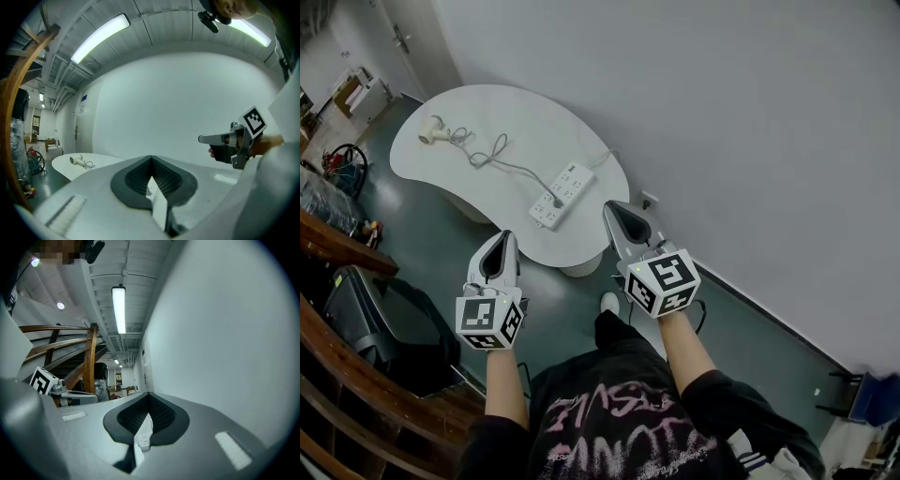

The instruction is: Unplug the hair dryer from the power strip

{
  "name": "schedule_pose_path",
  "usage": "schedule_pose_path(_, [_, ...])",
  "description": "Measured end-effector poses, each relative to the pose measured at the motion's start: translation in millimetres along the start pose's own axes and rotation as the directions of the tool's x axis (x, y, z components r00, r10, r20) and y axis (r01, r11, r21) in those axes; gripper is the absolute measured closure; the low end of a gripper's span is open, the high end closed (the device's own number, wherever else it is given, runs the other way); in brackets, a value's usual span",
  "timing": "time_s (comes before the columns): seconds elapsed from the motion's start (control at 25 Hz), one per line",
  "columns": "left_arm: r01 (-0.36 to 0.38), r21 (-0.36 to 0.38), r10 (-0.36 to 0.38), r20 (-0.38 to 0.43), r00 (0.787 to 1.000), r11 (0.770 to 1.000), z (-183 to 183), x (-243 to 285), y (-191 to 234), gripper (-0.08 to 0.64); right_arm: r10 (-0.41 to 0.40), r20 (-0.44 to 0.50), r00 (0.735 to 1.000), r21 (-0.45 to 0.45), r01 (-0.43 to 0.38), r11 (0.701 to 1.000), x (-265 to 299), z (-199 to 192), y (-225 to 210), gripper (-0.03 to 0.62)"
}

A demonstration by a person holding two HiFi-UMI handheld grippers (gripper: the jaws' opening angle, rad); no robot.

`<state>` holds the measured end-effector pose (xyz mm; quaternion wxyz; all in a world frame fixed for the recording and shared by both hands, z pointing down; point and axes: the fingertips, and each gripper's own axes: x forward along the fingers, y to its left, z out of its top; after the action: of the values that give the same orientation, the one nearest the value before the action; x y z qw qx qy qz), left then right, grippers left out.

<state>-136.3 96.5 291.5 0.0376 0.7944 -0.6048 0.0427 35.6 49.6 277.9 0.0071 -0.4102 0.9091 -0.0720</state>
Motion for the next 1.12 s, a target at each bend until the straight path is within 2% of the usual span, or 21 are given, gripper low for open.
schedule_pose_path(0.48, [-0.002,-0.019,0.001,-0.049,0.999,1.0,-15.8,48.1,20.6,0.56,0.014,-0.041,0.999,0.024,-0.013,1.0,45.8,-14.3,-27.7,0.584])
schedule_pose_path(1.12, [-0.007,-0.009,0.006,-0.095,0.995,1.0,-16.8,138.6,25.0,0.56,0.042,-0.057,0.997,0.055,-0.039,0.998,103.8,-15.0,-98.5,0.584])
